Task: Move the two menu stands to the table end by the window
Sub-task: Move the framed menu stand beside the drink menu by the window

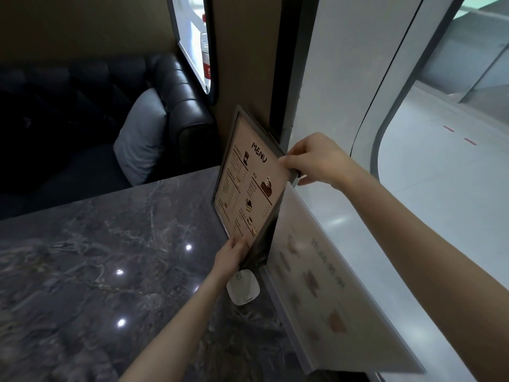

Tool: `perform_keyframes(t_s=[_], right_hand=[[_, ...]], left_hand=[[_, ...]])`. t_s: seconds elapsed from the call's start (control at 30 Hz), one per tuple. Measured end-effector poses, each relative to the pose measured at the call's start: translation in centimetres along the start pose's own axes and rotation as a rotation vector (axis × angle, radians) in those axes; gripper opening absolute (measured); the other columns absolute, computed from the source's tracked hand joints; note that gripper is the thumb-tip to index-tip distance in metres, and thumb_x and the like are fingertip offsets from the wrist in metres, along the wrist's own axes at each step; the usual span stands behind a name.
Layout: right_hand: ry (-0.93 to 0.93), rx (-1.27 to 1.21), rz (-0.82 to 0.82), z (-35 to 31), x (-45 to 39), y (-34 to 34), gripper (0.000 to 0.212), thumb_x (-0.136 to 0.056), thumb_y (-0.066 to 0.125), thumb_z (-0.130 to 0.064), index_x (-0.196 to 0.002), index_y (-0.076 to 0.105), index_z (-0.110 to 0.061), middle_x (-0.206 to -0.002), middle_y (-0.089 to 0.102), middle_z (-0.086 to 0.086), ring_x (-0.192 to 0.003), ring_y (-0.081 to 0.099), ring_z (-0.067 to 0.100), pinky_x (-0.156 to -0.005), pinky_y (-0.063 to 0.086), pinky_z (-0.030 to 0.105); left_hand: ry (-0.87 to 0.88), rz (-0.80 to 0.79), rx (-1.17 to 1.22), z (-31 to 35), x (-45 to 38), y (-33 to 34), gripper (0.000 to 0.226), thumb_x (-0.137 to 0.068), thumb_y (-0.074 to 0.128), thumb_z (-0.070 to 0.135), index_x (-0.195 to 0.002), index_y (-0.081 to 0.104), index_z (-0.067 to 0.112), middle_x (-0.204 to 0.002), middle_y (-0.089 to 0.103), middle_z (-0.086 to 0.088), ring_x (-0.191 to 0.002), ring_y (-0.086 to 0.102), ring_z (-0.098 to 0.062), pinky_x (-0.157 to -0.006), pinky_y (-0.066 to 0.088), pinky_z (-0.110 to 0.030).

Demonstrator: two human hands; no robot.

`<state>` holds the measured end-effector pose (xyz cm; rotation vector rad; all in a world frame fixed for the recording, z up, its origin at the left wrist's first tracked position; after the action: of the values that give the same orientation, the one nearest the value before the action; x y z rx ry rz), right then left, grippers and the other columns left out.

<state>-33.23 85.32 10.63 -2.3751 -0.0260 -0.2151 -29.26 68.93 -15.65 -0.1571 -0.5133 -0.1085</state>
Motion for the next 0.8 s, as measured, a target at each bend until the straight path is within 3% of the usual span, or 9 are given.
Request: perform_keyframes(t_s=[0.1,0.17,0.3,0.43,0.5,0.57,0.63,0.7,0.8], right_hand=[[0.029,0.035,0.004,0.3,1.4,-0.3,0.027,-0.087,0.056,-0.032,-0.074,0.060,-0.009,-0.071,0.068,0.005,-0.063,0.068,0.015,-0.054,0.056,0.025],[0.064,0.053,-0.015,0.6,2.6,-0.5,0.033,-0.088,0.054,-0.035,-0.075,0.061,-0.006,-0.071,0.069,0.009,-0.063,0.069,0.019,-0.055,0.056,0.028],[0.041,0.107,-0.006,0.4,5.3,-1.1,0.041,-0.090,0.047,-0.041,-0.084,0.063,-0.003,-0.069,0.068,0.009,-0.063,0.069,0.019,-0.056,0.053,0.027],[-0.057,0.136,0.042,0.0,8.3,-1.5,0.045,-0.090,0.044,-0.045,-0.086,0.064,-0.005,-0.081,0.071,0.012,-0.074,0.068,0.022,-0.064,0.055,0.030],[-0.114,0.137,0.031,0.1,9.6,-1.0,0.052,-0.089,0.044,-0.048,-0.089,0.066,0.000,-0.087,0.071,0.015,-0.079,0.068,0.027,-0.070,0.056,0.036],[-0.195,0.179,0.026,0.0,10.8,-0.3,0.059,-0.089,0.043,-0.048,-0.090,0.065,0.006,-0.087,0.069,0.022,-0.080,0.065,0.035,-0.070,0.054,0.037],[-0.247,0.223,0.041,0.2,11.6,0.3,0.057,-0.090,0.045,-0.043,-0.081,0.062,0.011,-0.071,0.062,0.024,-0.066,0.058,0.035,-0.060,0.042,0.032],[-0.248,0.221,0.072,0.6,11.9,0.4,0.052,-0.090,0.048,-0.037,-0.063,0.052,0.007,-0.055,0.043,0.015,-0.050,0.040,0.024,-0.053,0.030,0.030],[-0.244,0.161,0.148,0.8,12.0,-0.1,0.049,-0.088,0.052,-0.030,-0.062,0.054,0.011,-0.056,0.040,0.020,-0.051,0.035,0.020,-0.054,0.029,0.030]], left_hand=[[0.127,0.096,-0.268,1.0,1.6,-0.2,0.024,-0.096,0.040,0.032,-0.096,0.059,0.018,-0.106,0.063,-0.007,-0.078,0.054,-0.009,-0.059,0.039,-0.019],[0.255,0.178,-0.428,2.0,3.3,-0.2,0.028,-0.096,0.039,0.030,-0.084,0.059,0.015,-0.096,0.067,-0.010,-0.071,0.055,-0.012,-0.055,0.038,-0.022],[0.503,0.337,-0.597,3.3,7.3,0.8,0.027,-0.096,0.041,0.020,-0.087,0.064,0.007,-0.090,0.065,-0.010,-0.075,0.056,-0.017,-0.064,0.042,-0.027],[0.623,0.239,-0.601,2.1,10.5,4.3,0.026,-0.094,0.043,0.014,-0.109,0.062,0.005,-0.109,0.064,-0.013,-0.095,0.058,-0.022,-0.085,0.041,-0.025],[0.601,0.123,-0.674,0.3,11.3,6.6,0.039,-0.095,0.040,0.015,-0.131,0.048,0.002,-0.135,0.052,-0.016,-0.121,0.049,-0.028,-0.099,0.036,-0.029],[0.543,-0.002,-0.866,-2.4,11.4,8.7,0.052,-0.097,0.034,0.023,-0.145,0.026,0.003,-0.154,0.027,-0.014,-0.141,0.027,-0.025,-0.114,0.024,-0.034],[0.460,-0.121,-1.073,-5.2,11.4,10.1,0.058,-0.099,0.027,0.030,-0.149,0.011,0.005,-0.160,0.008,-0.012,-0.147,0.006,-0.023,-0.119,0.011,-0.039],[0.403,-0.210,-1.177,-7.0,11.4,10.9,0.060,-0.099,0.025,0.033,-0.149,0.006,0.006,-0.160,0.002,-0.010,-0.147,0.000,-0.021,-0.118,0.006,-0.041],[0.395,-0.278,-1.239,-7.7,11.4,11.4,0.061,-0.099,0.023,0.034,-0.149,0.003,0.006,-0.160,-0.002,-0.010,-0.147,-0.002,-0.022,-0.118,0.003,-0.041]])
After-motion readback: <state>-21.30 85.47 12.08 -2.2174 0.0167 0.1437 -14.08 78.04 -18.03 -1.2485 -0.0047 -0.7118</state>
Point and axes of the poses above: each hand's wrist, its own x-axis away from the middle knuckle, its own y-axis out of the palm, z = x × y, the point moved 9 cm from there along -x, towards the middle knuckle
